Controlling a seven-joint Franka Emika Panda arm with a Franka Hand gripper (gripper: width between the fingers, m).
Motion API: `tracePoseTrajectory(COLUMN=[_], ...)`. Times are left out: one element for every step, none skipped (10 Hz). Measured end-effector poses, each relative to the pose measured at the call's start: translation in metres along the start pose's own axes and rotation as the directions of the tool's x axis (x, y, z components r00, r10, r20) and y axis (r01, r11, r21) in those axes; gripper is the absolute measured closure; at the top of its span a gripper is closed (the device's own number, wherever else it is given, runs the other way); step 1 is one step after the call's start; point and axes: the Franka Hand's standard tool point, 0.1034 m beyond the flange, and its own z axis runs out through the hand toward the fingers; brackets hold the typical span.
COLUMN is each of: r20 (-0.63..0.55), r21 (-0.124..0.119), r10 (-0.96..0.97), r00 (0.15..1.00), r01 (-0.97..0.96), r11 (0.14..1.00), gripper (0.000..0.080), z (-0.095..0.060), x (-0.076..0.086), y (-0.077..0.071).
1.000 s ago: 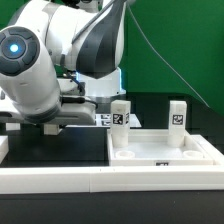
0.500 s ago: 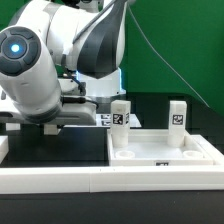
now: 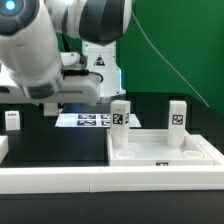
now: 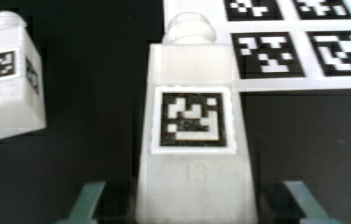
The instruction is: Assemble square table
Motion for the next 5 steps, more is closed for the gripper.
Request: tracePoseTrajectory(r20=[-0.007, -0.019, -0.048, -0.049, -0.054], r21=[-0.004, -0.004, -0.01, -0.01, -0.011], r10=[0.001, 0.005, 0.003, 0.003, 0.003], r00=[1.0, 1.0, 0.999, 0.999, 0.999], r01=[-0.001, -0.005, -0.003, -0.003, -0.004], r11=[1.0, 1.0, 1.0, 1.0, 1.0], gripper=[0.0509, 0.0509, 0.0509, 0.0509, 0.0509], z=[-0.0059, -0.0076, -0.0093, -0.0088, -0.0091], x=[0.0033, 0.006, 0.0089, 0.0085, 0.0097], y=[0.0011, 0.0045, 0.0052, 0.0053, 0.006])
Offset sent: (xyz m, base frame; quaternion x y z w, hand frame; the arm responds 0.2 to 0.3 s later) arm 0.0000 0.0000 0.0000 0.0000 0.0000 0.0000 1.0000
